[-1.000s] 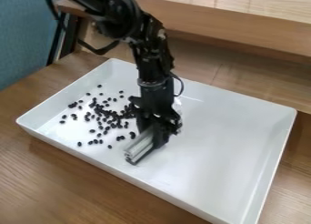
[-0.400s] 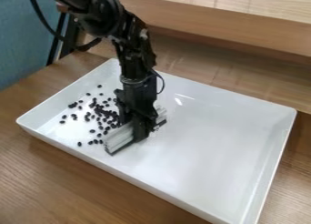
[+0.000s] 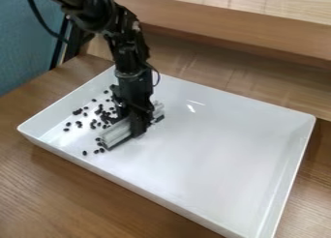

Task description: Sweep into pile

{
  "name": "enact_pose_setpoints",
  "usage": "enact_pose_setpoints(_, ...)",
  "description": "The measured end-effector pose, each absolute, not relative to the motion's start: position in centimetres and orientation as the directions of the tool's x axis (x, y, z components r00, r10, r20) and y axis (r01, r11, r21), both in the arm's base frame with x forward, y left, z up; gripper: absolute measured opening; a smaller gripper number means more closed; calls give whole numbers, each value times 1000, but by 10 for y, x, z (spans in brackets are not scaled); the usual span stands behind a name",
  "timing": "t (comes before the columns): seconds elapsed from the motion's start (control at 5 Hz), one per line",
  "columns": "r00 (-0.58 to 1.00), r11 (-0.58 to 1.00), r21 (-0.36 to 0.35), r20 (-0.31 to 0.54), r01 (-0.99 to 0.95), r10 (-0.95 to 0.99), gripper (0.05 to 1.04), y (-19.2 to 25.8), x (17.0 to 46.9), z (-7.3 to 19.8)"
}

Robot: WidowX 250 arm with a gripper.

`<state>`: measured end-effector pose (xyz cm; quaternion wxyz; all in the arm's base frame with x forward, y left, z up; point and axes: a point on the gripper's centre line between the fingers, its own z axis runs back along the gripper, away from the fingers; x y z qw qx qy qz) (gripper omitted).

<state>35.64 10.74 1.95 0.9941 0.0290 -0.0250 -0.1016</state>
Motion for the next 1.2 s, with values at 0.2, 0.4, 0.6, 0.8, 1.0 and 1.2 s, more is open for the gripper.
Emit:
enact_pose_setpoints(0.2, 978, 978, 57, 48, 202, -205, 400, 119, 361, 19)
enact_pose_setpoints(0.4, 977, 977, 54, 40, 206, -209, 400, 126, 363, 20)
enact_pose_setpoints(0.6, 982, 982, 52, 37, 182, -184, 400, 134, 362, 20)
enact_pose_setpoints(0.8, 992, 992, 52, 40, 114, -116, 400, 150, 355, 20)
enact_pose_setpoints(1.0, 997, 997, 58, 57, 51, -54, 400, 164, 349, 21)
enact_pose_setpoints(1.2, 998, 999, 48, 60, 16, -19, 400, 170, 343, 20)
